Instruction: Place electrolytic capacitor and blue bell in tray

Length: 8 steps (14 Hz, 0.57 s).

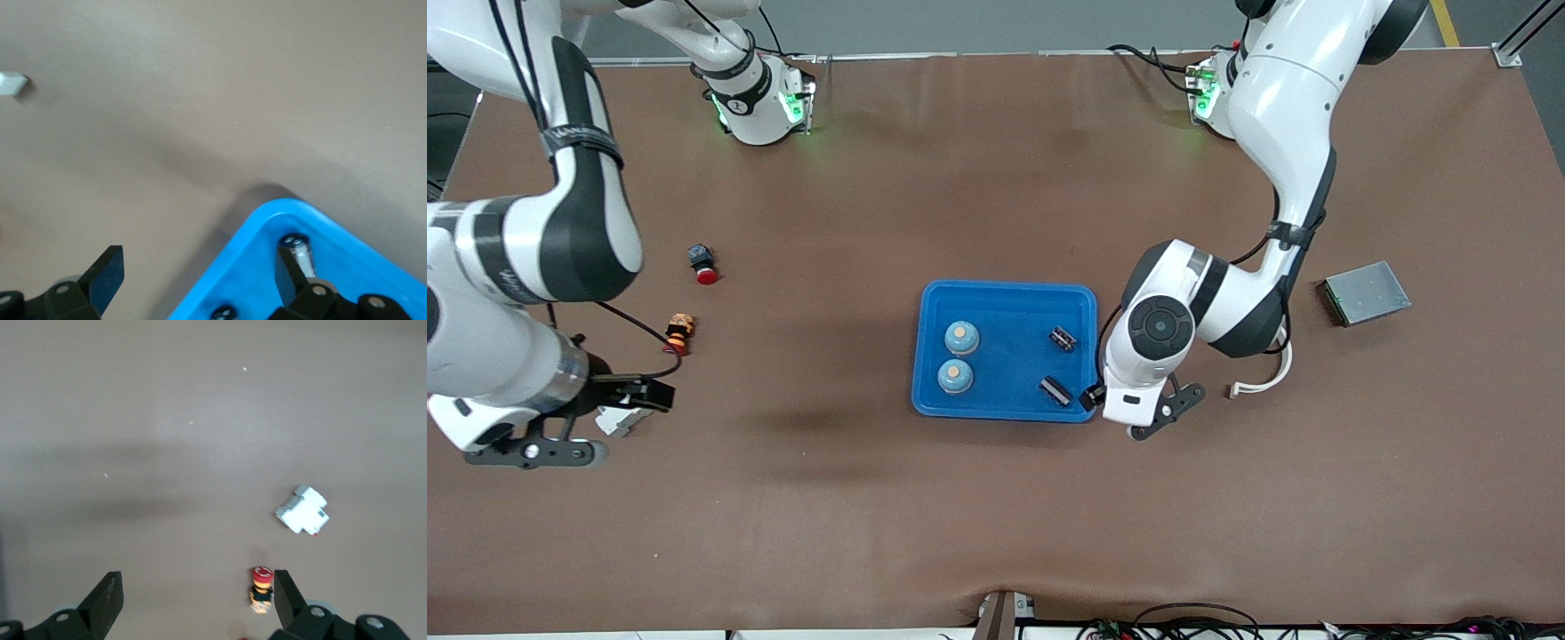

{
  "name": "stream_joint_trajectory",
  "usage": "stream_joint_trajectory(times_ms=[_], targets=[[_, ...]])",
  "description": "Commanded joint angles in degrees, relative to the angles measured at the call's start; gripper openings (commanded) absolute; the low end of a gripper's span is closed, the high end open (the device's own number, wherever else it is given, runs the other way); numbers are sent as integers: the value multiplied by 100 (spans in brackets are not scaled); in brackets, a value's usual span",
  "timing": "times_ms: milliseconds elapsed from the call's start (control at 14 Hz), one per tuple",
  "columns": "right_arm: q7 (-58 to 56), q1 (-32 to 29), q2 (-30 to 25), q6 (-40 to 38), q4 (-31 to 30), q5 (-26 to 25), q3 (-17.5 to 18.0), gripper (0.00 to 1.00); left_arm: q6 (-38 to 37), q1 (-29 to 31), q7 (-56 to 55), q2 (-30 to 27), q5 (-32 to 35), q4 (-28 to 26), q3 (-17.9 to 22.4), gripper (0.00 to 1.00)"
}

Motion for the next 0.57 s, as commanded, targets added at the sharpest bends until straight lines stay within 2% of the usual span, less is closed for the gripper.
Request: stream_joint_trajectory(times_ms=[0,214,356,499], targets=[[-388,-296,-372,-228,-165,47,113,100,-240,137,501,-371,103,-190,-14,100],[-521,-543,-653,-474,-165,100,130,100,-354,400,1213,-819,51,-593,-49,100],[-530,-701,-846,-545,-174,624,122,100,-363,629,1600,-1197,33,-971,-84,100],[-487,-754,-1013,-598,-261,812,122,100,-363,805,2048,-1575,-37,-1349,-102,100]])
